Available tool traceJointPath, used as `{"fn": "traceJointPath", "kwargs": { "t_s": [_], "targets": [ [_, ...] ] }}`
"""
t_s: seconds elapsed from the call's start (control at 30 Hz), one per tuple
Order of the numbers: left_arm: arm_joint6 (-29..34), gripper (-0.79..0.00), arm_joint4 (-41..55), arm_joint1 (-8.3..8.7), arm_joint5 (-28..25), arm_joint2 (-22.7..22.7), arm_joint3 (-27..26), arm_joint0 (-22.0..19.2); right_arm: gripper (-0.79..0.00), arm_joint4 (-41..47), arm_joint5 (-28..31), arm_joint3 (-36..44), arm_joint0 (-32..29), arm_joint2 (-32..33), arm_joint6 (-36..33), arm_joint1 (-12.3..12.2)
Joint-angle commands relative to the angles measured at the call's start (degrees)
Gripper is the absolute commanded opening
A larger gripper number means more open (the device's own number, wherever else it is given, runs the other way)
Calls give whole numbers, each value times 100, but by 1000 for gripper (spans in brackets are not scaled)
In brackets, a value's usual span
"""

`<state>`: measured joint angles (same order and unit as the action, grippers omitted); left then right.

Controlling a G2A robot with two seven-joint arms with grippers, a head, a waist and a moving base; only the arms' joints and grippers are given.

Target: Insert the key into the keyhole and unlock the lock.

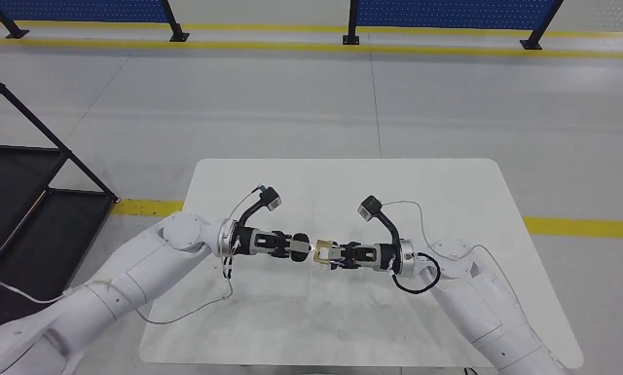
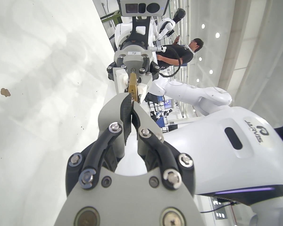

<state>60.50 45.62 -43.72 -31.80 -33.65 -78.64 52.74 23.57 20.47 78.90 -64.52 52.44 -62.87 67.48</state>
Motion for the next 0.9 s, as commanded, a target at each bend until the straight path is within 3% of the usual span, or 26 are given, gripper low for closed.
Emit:
{"fn": "traceJointPath", "kwargs": {
  "t_s": [0.0,0.87],
  "targets": [
    [6,-785,-47,-16,-18,-42,7,16,-785,0,0,0,0,0,0,0],
    [-654,-785,-1672,-55,-1032,-831,-419,584,-785,0,0,0,0,0,0,0]
  ]
}}
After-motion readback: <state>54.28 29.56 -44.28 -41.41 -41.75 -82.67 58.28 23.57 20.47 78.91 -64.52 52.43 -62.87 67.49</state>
